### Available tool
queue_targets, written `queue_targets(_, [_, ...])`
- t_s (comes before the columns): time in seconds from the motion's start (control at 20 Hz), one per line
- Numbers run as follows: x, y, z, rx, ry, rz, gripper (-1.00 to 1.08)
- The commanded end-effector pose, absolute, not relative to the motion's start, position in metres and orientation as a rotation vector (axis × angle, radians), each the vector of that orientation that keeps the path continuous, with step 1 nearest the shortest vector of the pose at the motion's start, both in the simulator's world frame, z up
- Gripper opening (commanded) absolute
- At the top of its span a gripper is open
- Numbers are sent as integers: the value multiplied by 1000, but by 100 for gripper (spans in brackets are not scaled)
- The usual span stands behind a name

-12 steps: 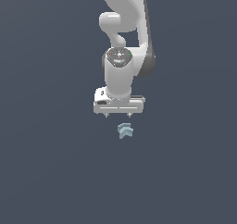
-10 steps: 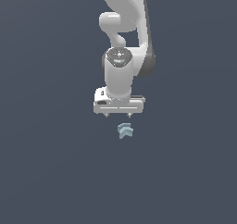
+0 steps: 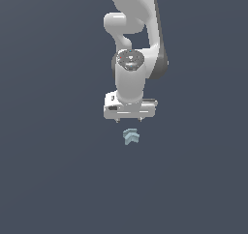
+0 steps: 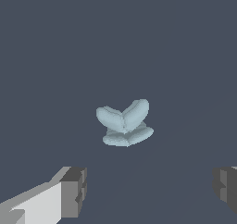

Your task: Pick up the object and move it to a goal position.

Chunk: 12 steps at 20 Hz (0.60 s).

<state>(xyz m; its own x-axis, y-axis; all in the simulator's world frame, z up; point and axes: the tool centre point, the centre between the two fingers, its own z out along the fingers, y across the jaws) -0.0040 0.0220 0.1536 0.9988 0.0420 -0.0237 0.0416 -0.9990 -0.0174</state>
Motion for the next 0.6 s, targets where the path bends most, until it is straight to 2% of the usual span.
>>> queue_targets(0.0, [-4,23,154,-3122,-66,39,100])
queue_targets(0.55, [-4,23,152,-3123,-13,39,100])
